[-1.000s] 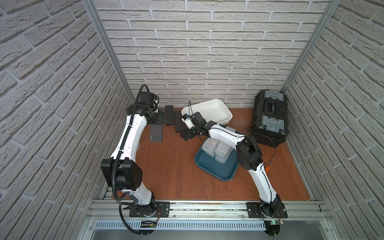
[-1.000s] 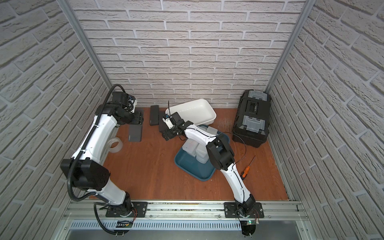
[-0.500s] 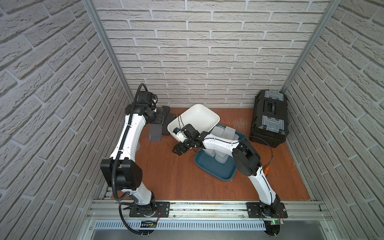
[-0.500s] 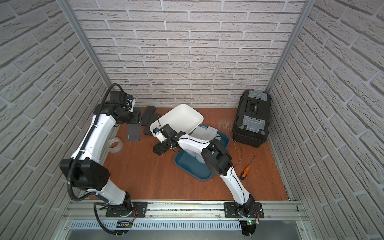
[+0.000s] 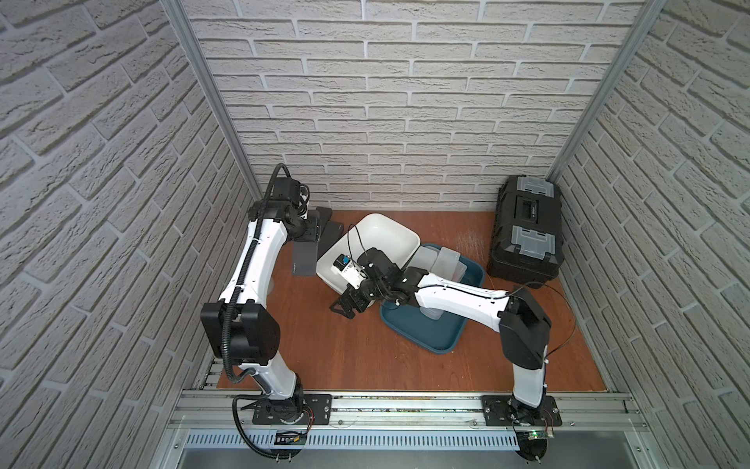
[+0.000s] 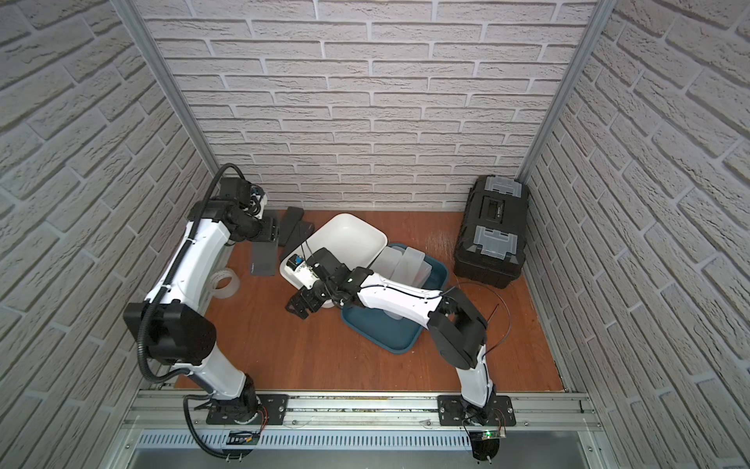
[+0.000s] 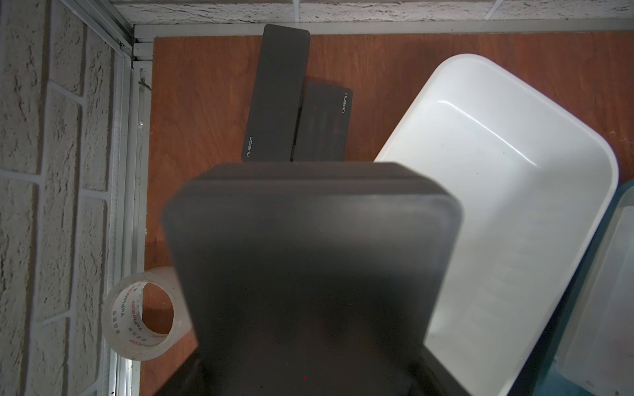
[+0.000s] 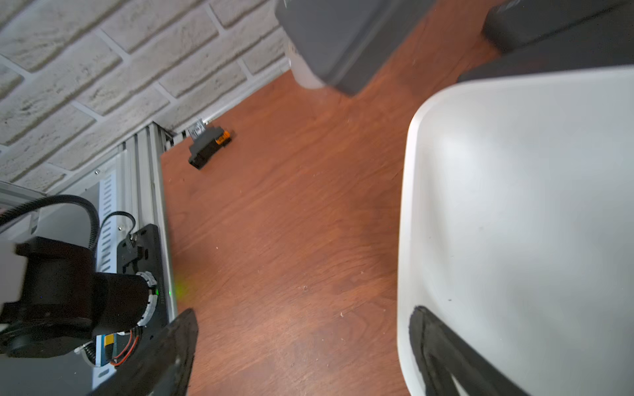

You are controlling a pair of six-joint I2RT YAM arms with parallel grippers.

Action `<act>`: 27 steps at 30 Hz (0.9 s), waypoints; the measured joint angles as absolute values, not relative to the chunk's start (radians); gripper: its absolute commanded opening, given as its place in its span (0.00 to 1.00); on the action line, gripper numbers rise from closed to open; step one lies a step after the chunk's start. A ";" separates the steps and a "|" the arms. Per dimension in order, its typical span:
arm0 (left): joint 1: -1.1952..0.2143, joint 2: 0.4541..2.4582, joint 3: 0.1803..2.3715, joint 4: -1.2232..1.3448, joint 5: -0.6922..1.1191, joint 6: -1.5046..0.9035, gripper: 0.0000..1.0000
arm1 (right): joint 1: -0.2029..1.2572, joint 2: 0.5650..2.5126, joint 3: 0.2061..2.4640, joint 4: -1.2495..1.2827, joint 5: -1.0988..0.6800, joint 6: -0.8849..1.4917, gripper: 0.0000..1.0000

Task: Place the pencil cases by color into the storage box
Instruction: Move the storage box to the center of the board, then place the pencil case at the storage box.

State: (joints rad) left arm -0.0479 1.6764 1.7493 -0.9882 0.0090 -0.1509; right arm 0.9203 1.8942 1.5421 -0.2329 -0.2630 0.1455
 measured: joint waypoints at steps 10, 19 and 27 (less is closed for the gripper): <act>-0.080 1.734 1.782 -0.989 0.029 -0.151 0.72 | 0.892 1.586 1.377 -0.157 0.062 0.150 0.97; -0.203 1.907 1.942 -0.994 0.059 -0.097 0.72 | 0.860 1.383 1.289 -0.184 0.164 0.072 0.96; -0.270 2.058 1.990 -0.998 0.073 -0.003 0.73 | 0.861 1.269 1.182 -0.203 0.172 0.035 0.96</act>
State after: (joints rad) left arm -0.2699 2.0583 1.9903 -0.9977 0.0727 -0.0032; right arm 0.8612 1.2686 1.1816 -0.2028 0.1719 0.0349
